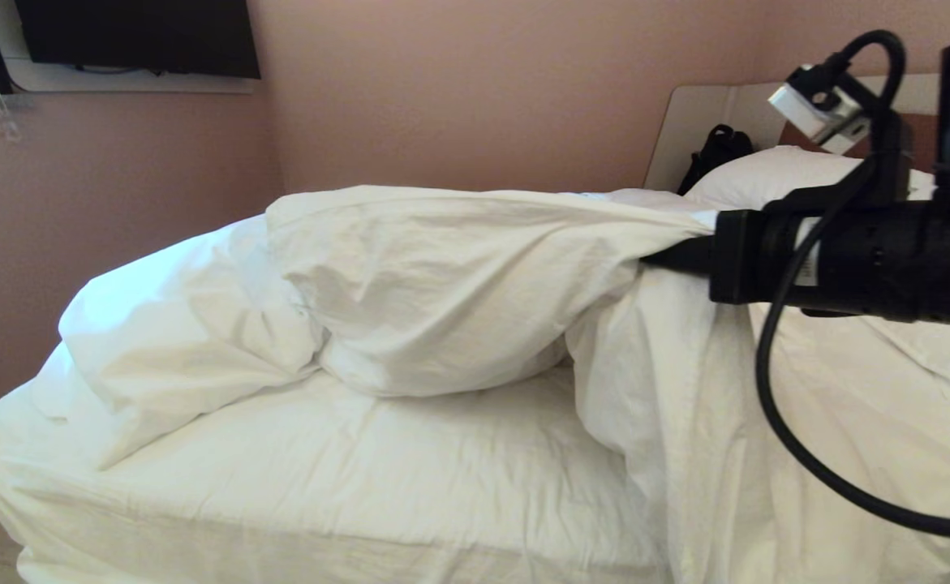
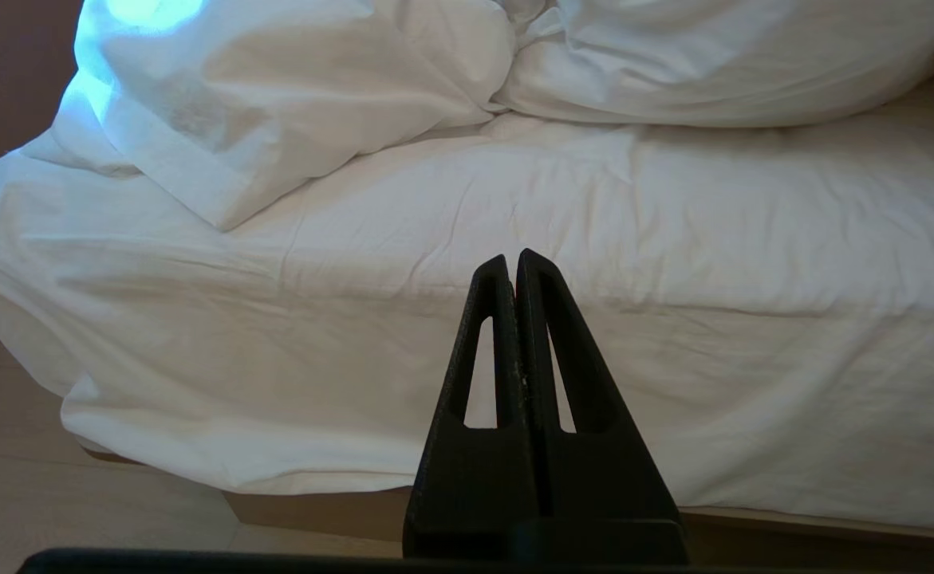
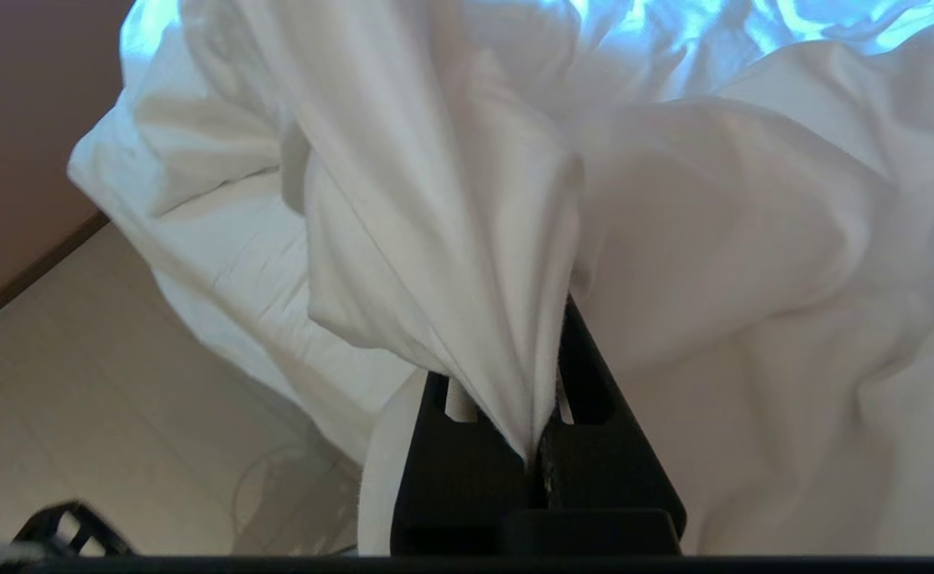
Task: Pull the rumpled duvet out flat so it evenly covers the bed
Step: Flatten the corners of the folded blanket
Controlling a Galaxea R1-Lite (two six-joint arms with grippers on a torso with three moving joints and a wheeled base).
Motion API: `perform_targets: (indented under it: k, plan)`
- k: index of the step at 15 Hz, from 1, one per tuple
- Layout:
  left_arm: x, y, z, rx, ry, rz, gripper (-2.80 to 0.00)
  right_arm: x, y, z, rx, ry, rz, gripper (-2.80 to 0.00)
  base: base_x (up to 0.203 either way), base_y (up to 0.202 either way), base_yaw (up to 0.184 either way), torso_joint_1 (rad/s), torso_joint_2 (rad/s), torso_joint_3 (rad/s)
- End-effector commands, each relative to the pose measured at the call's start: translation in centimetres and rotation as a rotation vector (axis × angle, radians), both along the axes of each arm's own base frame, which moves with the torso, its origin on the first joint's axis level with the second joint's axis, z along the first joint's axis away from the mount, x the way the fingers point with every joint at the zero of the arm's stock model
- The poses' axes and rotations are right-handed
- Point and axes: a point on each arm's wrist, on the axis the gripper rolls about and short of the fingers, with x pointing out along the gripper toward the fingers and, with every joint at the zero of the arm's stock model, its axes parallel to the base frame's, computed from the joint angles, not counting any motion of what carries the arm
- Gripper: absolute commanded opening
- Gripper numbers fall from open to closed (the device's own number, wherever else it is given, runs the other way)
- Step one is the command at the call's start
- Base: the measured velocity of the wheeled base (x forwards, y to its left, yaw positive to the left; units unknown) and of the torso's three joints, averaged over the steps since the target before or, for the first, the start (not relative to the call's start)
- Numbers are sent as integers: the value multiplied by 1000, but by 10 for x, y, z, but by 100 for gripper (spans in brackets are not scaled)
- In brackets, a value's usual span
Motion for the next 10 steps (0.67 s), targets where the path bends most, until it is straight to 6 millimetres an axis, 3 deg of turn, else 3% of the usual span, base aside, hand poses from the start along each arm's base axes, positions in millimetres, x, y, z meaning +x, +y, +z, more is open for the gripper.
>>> perform_targets:
  k: [1, 10]
  plan:
    - [0, 0, 0, 0, 0, 0, -280, -36, -25, 3, 4, 7, 32, -280, 0, 0, 0, 0, 0, 0]
    - [0, 0, 0, 0, 0, 0, -280, -51, -34, -83, -173, 253, 55, -280, 0, 0, 0, 0, 0, 0]
